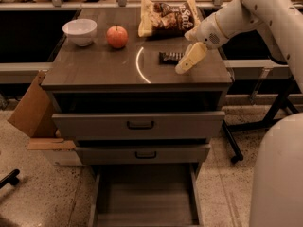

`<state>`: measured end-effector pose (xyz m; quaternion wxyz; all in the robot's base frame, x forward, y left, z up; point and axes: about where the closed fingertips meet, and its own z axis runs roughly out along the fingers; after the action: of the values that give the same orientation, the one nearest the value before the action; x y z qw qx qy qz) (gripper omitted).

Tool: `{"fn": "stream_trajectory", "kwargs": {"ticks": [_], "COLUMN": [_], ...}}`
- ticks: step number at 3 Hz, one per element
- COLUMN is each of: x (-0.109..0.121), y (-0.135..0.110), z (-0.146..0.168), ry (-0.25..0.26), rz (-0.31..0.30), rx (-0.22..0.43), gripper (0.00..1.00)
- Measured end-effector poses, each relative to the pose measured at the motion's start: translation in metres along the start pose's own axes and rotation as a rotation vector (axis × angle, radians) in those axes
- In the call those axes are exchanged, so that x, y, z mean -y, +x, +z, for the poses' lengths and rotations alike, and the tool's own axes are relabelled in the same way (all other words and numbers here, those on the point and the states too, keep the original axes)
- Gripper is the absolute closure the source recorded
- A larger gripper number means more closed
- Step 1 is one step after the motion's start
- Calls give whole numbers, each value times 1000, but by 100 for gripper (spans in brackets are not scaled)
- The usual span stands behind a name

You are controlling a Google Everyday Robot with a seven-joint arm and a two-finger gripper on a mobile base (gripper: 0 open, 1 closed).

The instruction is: Place rxbar chocolate into bottom drawer

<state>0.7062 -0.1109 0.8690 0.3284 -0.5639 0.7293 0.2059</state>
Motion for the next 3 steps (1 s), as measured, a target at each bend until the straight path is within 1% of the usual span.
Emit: {"fn": "stream_trajectory", "kwargs": {"ticks": [1, 2, 3], "x": [7, 24, 27], "y": [5, 21, 23], "z": [10, 32, 36], "ry": [1, -11, -16], "rz": [10, 34, 41], "rx": [8, 26, 29], "gripper": [0, 0, 0]}}
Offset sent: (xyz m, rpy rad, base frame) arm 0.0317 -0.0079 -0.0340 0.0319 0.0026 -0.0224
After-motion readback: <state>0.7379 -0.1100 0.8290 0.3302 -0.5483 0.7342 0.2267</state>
